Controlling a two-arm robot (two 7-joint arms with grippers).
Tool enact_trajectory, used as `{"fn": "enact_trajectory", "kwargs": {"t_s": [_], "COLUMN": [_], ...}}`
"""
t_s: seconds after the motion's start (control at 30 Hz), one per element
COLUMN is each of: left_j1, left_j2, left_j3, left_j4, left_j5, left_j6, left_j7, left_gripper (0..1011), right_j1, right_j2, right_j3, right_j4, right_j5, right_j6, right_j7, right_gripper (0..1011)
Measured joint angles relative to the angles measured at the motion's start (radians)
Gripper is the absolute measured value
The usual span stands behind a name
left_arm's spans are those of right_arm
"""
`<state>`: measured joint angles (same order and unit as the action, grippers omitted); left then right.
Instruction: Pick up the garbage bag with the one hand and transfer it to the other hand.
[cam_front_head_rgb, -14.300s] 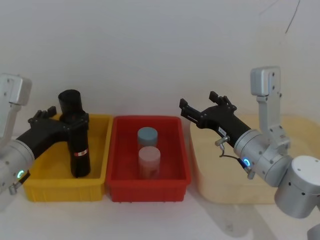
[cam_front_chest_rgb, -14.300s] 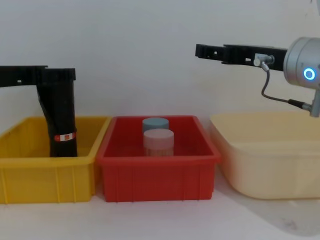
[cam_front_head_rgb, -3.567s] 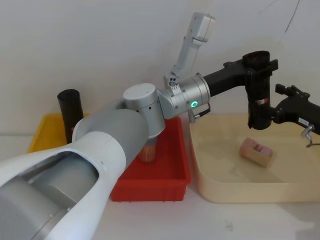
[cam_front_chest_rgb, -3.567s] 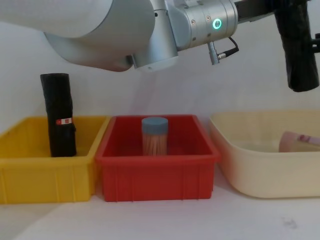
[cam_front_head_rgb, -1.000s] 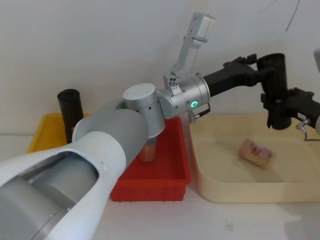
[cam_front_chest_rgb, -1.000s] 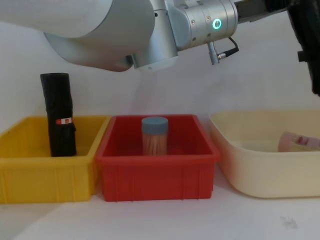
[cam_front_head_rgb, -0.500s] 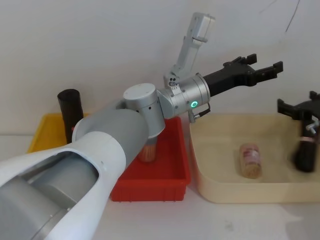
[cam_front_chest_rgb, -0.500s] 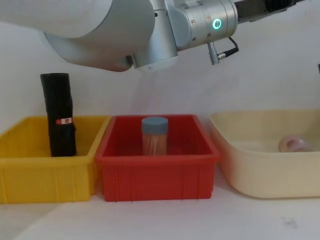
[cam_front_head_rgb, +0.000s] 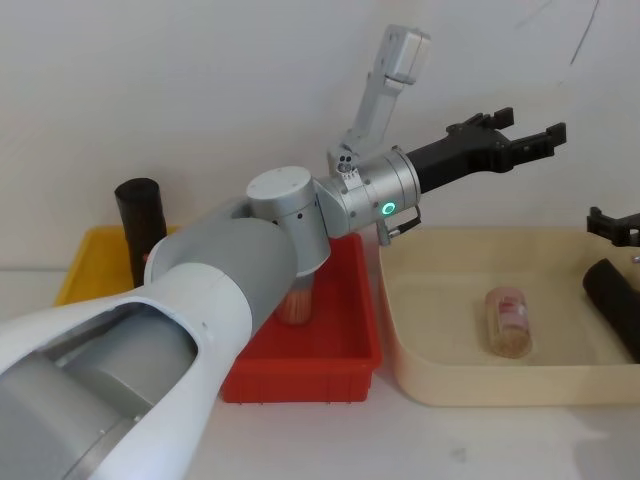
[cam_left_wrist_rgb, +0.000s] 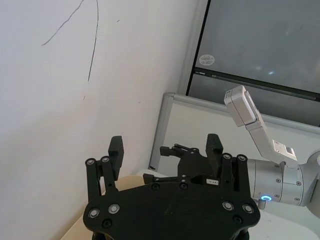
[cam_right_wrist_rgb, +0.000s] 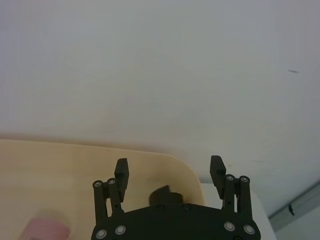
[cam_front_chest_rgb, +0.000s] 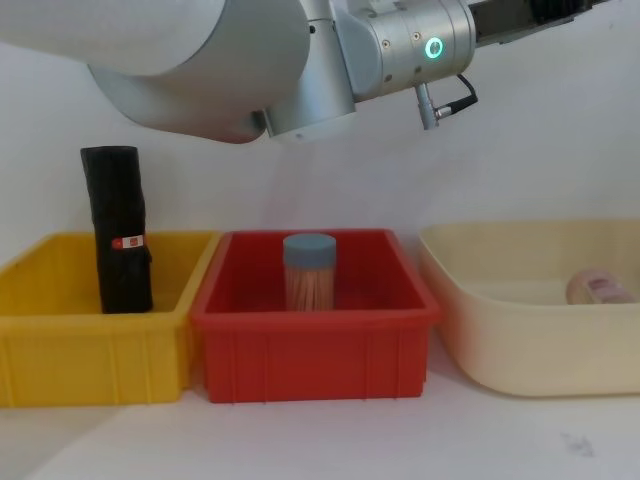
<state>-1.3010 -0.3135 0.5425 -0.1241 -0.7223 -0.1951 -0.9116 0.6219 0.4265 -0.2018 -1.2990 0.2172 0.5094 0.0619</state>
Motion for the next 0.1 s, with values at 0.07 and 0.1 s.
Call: {"fn": "enact_trajectory", "kwargs": {"t_s": [0.07, 0.1], "left_j1": [0.0, 0.0], "left_j2": [0.0, 0.0], "left_j3": [0.0, 0.0], "left_j4": [0.0, 0.0], "left_j5": [0.0, 0.0], "left_j6": [0.0, 0.0], "left_j7": [0.0, 0.0], "left_gripper": [1001, 1001], "right_j1": [0.001, 0.001], "right_j2": [-0.002, -0.002], "right_j3": [0.001, 0.002], "right_j4": [0.003, 0.004], "right_j5": [-0.002, -0.004], "right_j6": [0.002, 0.003], "right_j7": [-0.006, -0.01], "right_gripper": [999, 999]}}
